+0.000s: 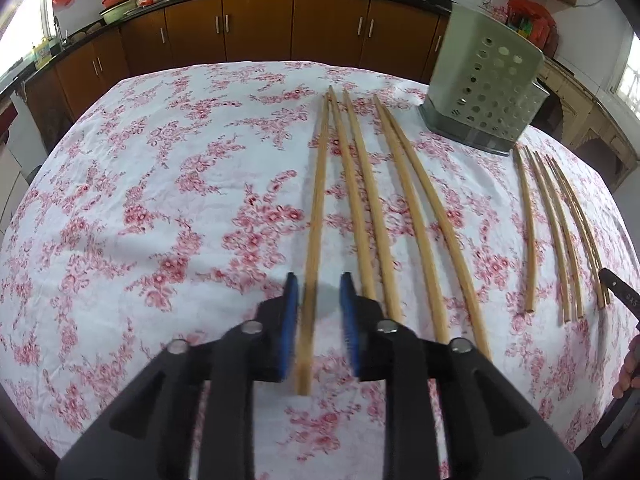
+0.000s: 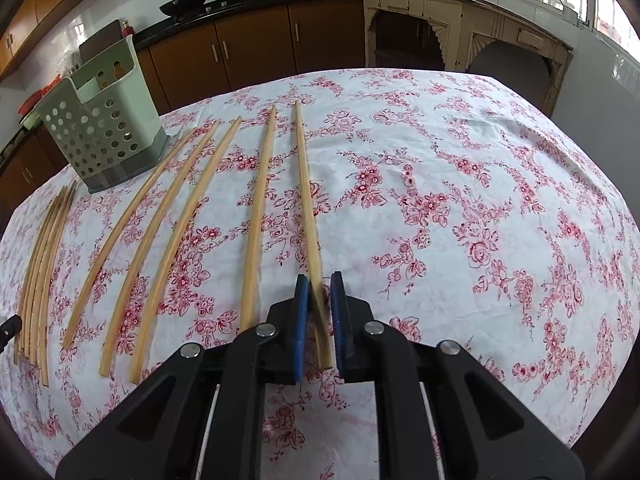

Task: Organize utensils
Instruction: 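Lower the left gripper onto a bamboo chopstick and close while the right gripper grasps another, then lift the held chopsticks and carry both grippers over the green utensil holder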

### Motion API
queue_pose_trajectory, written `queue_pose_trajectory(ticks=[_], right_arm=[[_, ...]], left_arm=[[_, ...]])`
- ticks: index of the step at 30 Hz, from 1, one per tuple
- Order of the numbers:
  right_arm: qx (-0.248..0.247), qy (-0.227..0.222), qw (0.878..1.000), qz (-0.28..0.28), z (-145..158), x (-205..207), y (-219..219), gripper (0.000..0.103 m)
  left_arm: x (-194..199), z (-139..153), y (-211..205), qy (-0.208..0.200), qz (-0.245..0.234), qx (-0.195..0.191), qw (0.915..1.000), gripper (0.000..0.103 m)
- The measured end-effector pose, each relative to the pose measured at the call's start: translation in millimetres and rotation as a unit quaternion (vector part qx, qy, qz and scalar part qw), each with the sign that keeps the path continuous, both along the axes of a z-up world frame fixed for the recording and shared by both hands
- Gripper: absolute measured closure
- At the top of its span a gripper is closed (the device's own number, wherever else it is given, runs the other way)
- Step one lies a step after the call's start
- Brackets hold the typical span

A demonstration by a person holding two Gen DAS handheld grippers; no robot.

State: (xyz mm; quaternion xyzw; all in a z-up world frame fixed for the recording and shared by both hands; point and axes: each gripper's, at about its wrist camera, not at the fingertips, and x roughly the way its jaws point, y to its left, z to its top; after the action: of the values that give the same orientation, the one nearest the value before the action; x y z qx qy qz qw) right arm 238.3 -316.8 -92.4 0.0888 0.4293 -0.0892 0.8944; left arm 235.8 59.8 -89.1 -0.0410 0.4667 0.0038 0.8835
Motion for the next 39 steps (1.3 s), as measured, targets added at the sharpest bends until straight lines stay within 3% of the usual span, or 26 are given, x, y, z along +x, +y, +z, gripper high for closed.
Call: queue_pose_trajectory(ticks=[3, 8, 19, 30, 39], right_arm=[[-0.007, -0.003, 1.000, 0.006, 0, -2, 2, 0.091], [-0.012, -0.008, 1.000, 0.012, 0, -4, 3, 0.095], [-0.006, -0.047, 0.999, 0.026, 26, -17, 3, 0.096], [-0.009, -0.119, 0.993, 0.022, 70, -24, -7, 0.096], [-0.017, -0.189, 0.982, 0.012, 109, -26, -13, 0.096]], left_arm=[[-7, -1, -4, -0.008, -0.002, 0.007, 0.9999, 0.080], [-17, -2, -8, -0.022, -0.002, 0.016, 0.9996, 0.095], [-23, 10, 0, -0.016, -0.020, 0.000, 0.9997, 0.095], [-29, 73, 10, -0.097, -0.005, -0.010, 0.9953, 0.095], [-26, 133, 16, -0.186, 0.013, -0.031, 0.9820, 0.095]])
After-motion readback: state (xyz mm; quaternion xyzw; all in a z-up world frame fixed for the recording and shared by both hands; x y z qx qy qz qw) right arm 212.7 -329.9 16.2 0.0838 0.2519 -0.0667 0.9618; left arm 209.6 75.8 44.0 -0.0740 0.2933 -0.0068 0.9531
